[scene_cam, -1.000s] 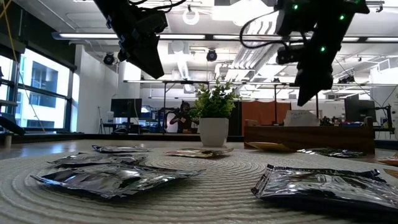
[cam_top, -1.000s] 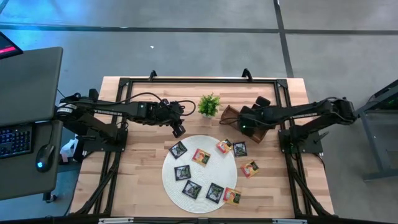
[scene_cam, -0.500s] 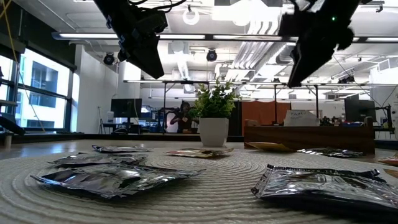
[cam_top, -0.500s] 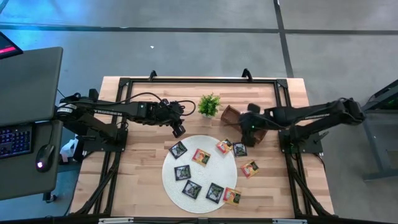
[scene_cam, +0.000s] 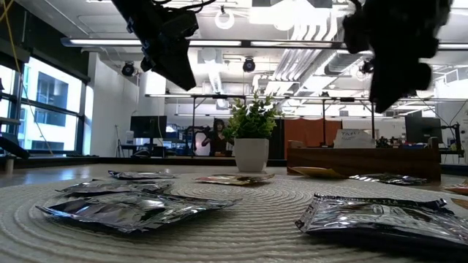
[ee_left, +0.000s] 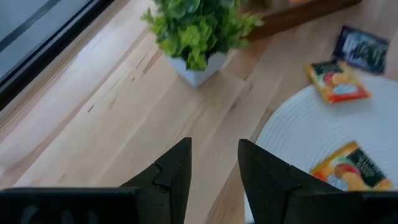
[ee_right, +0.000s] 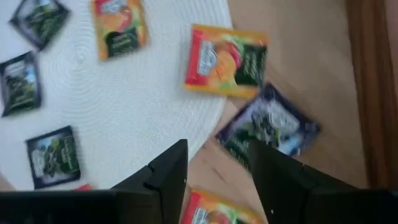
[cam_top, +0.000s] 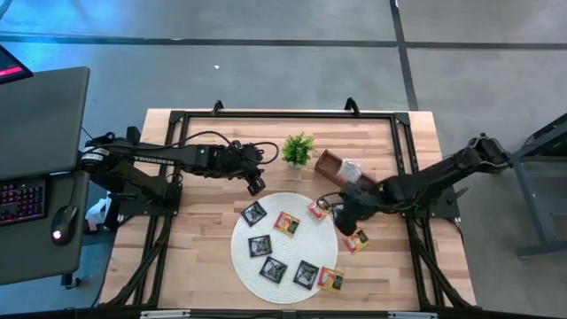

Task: Pick & Place Tea
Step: Put the yellow tea bag into the right section of the wooden organizer

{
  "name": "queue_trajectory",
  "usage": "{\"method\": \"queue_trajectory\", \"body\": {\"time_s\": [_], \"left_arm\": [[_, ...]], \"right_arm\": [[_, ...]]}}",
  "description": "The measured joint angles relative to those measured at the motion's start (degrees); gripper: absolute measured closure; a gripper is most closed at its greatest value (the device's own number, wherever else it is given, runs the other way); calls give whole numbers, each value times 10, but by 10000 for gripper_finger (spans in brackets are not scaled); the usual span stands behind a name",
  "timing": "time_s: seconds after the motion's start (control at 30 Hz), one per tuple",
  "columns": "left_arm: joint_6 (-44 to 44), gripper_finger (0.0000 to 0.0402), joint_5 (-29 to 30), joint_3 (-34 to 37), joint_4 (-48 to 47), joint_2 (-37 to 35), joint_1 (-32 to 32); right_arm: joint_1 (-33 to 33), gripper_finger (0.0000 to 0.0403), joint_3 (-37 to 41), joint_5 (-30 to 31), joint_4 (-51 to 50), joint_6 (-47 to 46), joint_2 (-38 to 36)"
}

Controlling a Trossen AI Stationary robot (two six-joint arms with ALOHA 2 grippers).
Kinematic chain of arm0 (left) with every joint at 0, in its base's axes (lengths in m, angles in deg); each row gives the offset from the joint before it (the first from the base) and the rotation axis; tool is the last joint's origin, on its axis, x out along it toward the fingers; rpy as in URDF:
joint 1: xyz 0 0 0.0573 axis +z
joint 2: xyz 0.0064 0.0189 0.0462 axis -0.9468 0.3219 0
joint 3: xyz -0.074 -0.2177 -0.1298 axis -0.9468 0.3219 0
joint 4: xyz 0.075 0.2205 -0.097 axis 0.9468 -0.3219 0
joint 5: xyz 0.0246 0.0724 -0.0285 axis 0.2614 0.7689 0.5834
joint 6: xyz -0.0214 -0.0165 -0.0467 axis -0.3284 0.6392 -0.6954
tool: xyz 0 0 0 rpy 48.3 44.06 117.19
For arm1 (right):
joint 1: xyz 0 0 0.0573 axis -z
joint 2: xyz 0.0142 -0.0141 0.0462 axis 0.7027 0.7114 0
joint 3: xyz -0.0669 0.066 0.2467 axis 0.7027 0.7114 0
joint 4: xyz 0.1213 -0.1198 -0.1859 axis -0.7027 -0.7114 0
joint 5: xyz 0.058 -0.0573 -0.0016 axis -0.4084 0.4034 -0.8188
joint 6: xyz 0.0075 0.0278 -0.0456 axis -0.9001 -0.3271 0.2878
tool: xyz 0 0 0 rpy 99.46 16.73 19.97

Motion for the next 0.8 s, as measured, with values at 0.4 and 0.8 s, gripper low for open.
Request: {"method": "queue_trajectory", "body": {"time_s": [0.4,0.8], "left_arm": [[4,273,0,0,20,0,0],[45,273,-12,0,4,3,0]], "right_arm": [[-88,259,0,-9,-76,-197,77],[-128,254,0,-69,-113,-236,89]]}}
